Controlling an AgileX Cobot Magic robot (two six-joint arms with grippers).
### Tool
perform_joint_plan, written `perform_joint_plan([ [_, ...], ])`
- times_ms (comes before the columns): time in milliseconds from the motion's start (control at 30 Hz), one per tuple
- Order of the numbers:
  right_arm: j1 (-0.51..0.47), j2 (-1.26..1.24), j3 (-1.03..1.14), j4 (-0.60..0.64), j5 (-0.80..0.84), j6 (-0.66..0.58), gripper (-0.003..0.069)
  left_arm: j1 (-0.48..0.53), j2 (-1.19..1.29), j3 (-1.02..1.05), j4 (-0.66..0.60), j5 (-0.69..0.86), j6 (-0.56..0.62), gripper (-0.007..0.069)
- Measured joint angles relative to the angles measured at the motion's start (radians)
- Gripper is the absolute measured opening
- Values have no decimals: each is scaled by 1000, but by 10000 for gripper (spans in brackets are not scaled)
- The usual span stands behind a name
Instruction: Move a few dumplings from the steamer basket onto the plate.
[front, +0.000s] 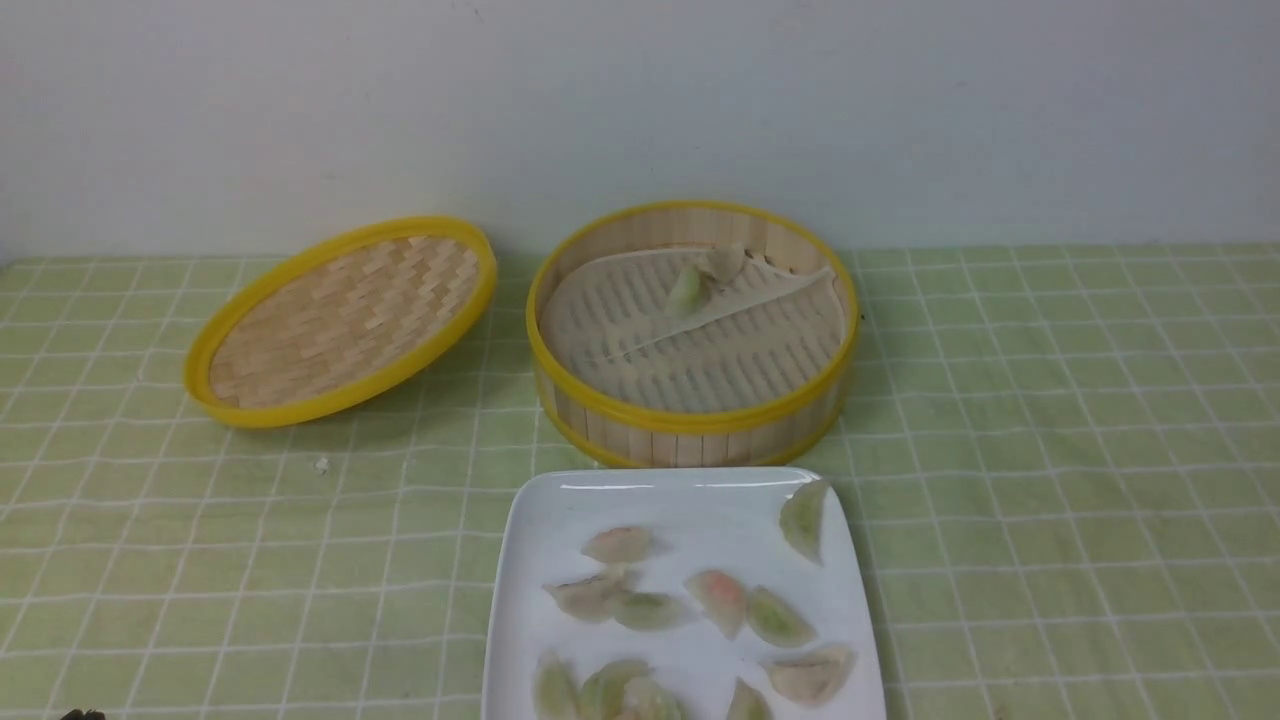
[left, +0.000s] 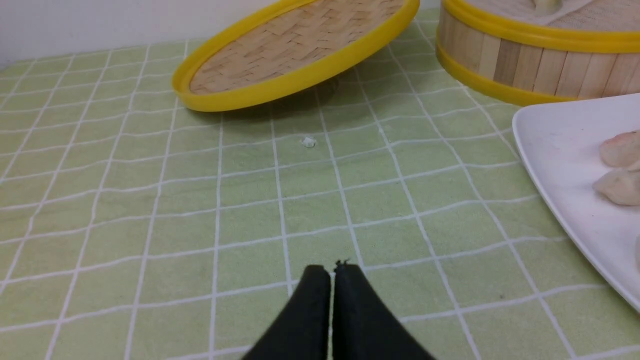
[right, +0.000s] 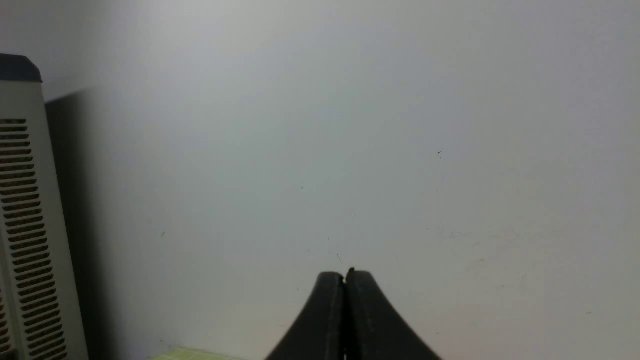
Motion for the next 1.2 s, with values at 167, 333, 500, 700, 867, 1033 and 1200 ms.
perform_joint_plan([
  [167,0,0,0,0,0,0,-15,0,0,0,0,1,-1,-6],
  [333,0,0,0,0,0,0,-15,0,0,0,0,1,-1,-6],
  [500,0,0,0,0,0,0,-15,0,0,0,0,1,-1,-6],
  [700,-58,0,11,-19,24,-15,-15,0,0,0,0,2,-1,-6],
  [867,-297,0,149,-61,71,-35,-15,0,0,0,-1,3,-1,-6],
  [1033,-460,0,361,-95,89,-32,-15,0,0,0,-1,3,-1,-6],
  [1200,-510,1,440,-102,101,-25,-15,0,0,0,-1,4,-1,-6],
])
